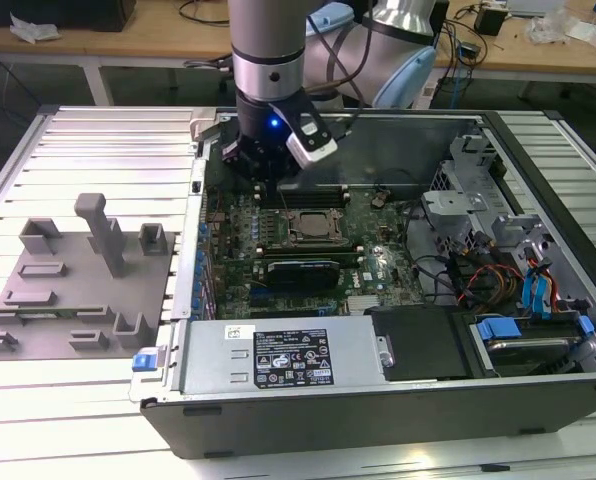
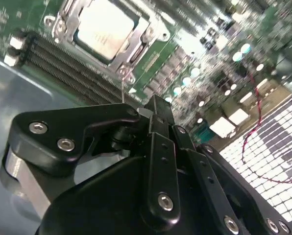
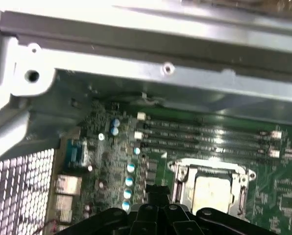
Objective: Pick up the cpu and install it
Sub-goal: 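Install the first cpu locking lever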
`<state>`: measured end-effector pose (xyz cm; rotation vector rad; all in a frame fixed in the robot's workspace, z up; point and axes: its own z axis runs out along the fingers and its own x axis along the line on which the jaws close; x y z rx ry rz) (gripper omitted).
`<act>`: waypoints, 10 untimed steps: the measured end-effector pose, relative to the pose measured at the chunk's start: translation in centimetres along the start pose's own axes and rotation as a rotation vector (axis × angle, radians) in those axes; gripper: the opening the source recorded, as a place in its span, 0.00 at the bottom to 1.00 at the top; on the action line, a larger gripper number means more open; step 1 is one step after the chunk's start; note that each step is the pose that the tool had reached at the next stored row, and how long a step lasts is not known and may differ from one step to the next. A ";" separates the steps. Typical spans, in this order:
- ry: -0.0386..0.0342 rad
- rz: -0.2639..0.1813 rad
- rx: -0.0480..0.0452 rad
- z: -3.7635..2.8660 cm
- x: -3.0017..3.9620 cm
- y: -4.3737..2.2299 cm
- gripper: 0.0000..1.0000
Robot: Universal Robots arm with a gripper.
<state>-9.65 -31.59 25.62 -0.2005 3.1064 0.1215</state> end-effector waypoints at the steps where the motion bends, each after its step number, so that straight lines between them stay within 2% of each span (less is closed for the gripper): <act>1: -0.0027 0.001 -0.0199 0.00 0.10 0.01 0.11; 2: -0.0053 0.001 -0.0402 0.00 0.17 0.02 0.11; 3: -0.0075 0.001 -0.0562 0.00 0.18 0.03 0.11; 6: -0.0101 0.002 -0.0771 -0.04 0.18 0.02 0.11; 7: -0.0107 0.002 -0.0814 -0.04 0.18 0.03 0.11; 9: -0.0130 0.002 -0.0985 -0.05 0.18 0.03 0.11; 10: -0.0150 0.003 -0.1141 -0.05 0.18 0.02 0.11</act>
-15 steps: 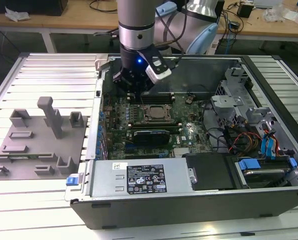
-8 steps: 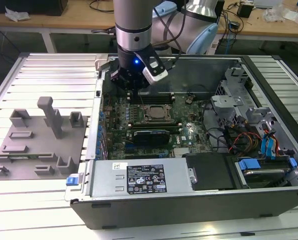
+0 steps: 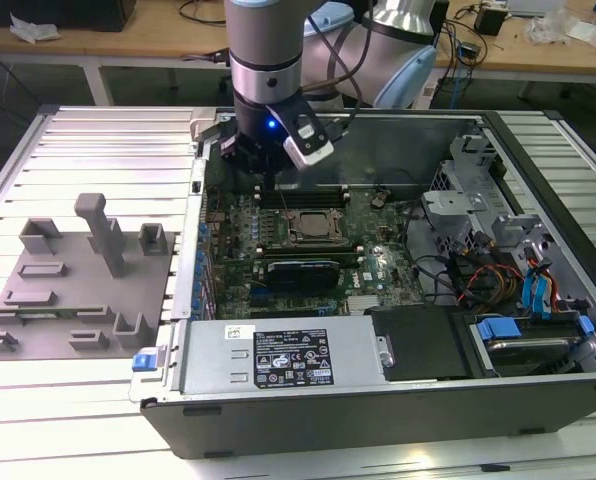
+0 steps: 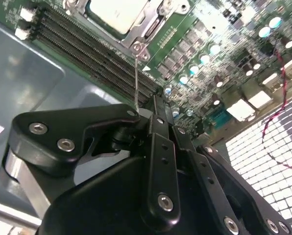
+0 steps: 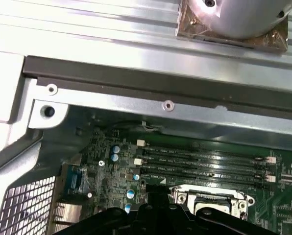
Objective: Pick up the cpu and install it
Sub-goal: 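Install the first cpu locking lever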
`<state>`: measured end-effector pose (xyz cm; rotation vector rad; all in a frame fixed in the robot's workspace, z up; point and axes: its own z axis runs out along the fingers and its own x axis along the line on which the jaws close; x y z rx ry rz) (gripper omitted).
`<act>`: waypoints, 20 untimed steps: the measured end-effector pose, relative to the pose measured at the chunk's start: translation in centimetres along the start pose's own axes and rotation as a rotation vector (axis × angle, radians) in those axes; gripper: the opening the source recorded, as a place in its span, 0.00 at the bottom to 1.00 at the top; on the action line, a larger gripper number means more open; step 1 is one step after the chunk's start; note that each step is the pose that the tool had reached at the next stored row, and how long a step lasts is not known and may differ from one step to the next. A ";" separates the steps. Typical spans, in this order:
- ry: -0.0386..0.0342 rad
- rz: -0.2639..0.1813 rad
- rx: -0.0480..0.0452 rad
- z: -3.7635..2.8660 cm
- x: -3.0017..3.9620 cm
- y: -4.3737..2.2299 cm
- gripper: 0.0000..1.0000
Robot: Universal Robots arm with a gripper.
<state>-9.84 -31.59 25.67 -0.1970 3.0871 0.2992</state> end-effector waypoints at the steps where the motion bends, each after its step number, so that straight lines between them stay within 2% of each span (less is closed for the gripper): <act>1: -0.0008 0.000 -0.0056 0.00 0.00 0.00 0.11; 6: -0.0006 0.000 -0.0057 0.00 -0.26 -0.04 0.11; 9: -0.0008 0.000 -0.0057 0.03 -1.14 -0.15 0.11; 11: -0.0006 0.000 -0.0057 0.05 -2.05 -0.27 0.11; 14: -0.0005 0.001 -0.0057 0.16 -3.87 -0.52 0.11; 16: -0.0007 0.001 -0.0057 0.23 -4.58 -0.62 0.11; 20: -0.0007 0.001 -0.0057 0.23 -4.72 -0.65 0.11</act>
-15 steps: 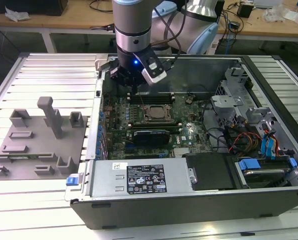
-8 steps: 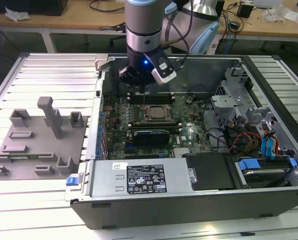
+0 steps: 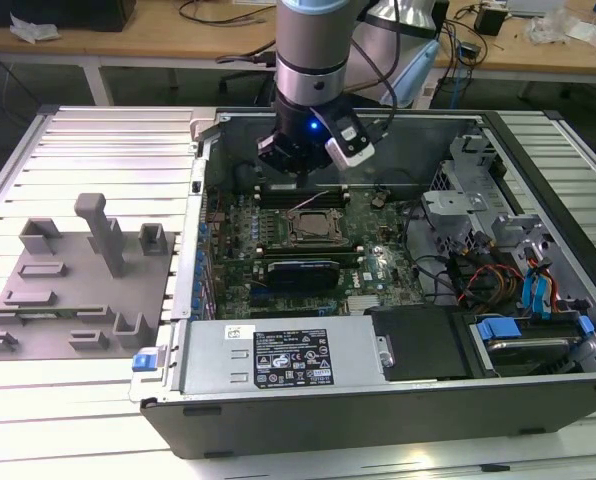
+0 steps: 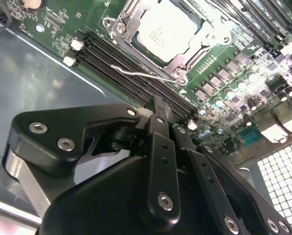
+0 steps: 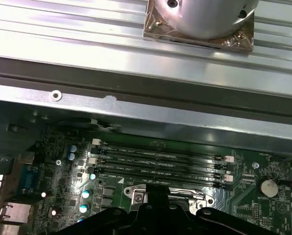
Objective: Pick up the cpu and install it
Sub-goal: 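Install the first cpu locking lever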
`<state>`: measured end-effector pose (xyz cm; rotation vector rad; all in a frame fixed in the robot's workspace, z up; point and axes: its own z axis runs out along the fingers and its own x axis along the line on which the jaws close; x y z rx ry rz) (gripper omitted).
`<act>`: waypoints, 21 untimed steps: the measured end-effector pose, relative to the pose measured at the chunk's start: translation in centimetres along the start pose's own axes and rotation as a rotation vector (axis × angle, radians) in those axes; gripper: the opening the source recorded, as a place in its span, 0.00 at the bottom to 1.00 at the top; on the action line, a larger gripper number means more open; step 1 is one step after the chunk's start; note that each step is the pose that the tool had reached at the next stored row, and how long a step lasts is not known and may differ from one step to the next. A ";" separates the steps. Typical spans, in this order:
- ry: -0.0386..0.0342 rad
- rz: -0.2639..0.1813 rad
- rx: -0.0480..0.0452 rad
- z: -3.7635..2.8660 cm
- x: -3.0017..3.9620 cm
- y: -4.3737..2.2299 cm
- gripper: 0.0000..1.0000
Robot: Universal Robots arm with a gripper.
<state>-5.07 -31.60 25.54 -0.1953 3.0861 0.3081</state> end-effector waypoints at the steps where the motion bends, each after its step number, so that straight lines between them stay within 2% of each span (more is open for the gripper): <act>1: -0.0003 0.000 -0.0003 0.05 -0.01 0.00 0.11; 2: -0.0023 -0.001 0.0001 0.15 -0.01 -0.02 0.11; 4: -0.0116 -0.003 0.0013 0.45 0.01 -0.10 0.11; 6: -0.0141 -0.003 0.0017 0.67 -0.07 -0.16 0.11; 9: -0.0154 -0.003 0.0030 1.16 -0.70 -0.34 0.11; 12: -0.0181 0.011 0.0038 1.66 -0.96 -0.47 0.11; 14: -0.0249 0.045 0.0056 2.12 -0.95 -0.56 0.11; 16: -0.0381 0.112 0.0093 2.60 -0.93 -0.66 0.11; 17: -0.0418 0.131 0.0102 2.71 -0.92 -0.68 0.11; 19: -0.0469 0.158 0.0119 2.86 -0.92 -0.67 0.11; 21: -0.0485 0.165 0.0123 2.97 -0.94 -0.51 0.11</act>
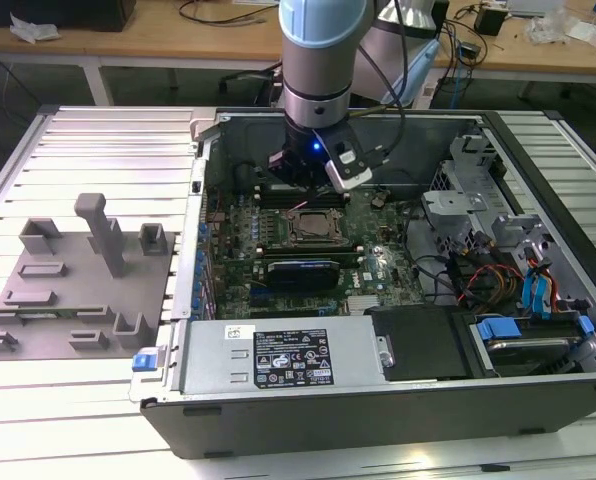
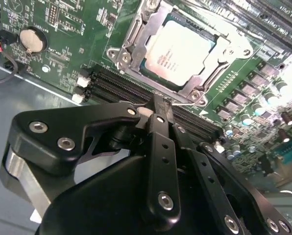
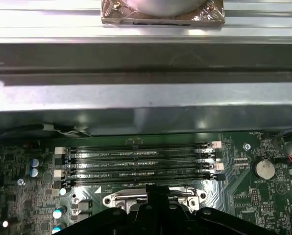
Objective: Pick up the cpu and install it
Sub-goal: 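Install the first cpu locking lever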
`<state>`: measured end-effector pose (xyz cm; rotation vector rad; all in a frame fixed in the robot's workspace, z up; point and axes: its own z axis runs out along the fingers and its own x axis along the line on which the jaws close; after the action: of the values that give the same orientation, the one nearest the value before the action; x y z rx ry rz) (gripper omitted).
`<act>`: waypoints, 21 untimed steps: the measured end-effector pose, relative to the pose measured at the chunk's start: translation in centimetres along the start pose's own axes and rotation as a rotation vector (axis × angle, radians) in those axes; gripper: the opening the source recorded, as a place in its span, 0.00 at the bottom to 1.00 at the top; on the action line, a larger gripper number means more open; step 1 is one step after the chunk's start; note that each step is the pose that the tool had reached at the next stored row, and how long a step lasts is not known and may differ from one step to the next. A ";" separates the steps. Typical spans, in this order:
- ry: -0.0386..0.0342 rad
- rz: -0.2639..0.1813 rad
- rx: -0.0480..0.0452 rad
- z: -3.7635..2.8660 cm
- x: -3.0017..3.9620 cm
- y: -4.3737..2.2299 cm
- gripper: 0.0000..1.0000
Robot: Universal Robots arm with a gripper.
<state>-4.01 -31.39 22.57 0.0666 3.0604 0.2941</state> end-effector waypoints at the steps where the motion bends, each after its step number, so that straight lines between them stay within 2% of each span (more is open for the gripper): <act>1: -0.0002 0.001 -0.0001 0.04 0.01 0.06 0.11; 5: -0.0024 0.002 -0.0051 0.18 0.11 0.22 0.11; 7: -0.0051 0.002 -0.0110 0.25 0.23 0.27 0.11; 10: -0.0138 0.000 -0.0145 0.35 0.38 0.26 0.11; 13: -0.0308 -0.003 -0.0158 0.45 0.45 0.24 0.11; 15: -0.0454 -0.005 -0.0164 0.52 0.46 0.22 0.11; 16: -0.0562 -0.006 -0.0171 0.59 0.46 0.21 0.11; 17: -0.0626 -0.005 -0.0170 0.67 0.47 0.19 0.11; 21: -0.0751 0.036 -0.0129 1.05 0.49 0.12 0.11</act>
<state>-4.42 -31.05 21.53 0.1298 2.9853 0.3062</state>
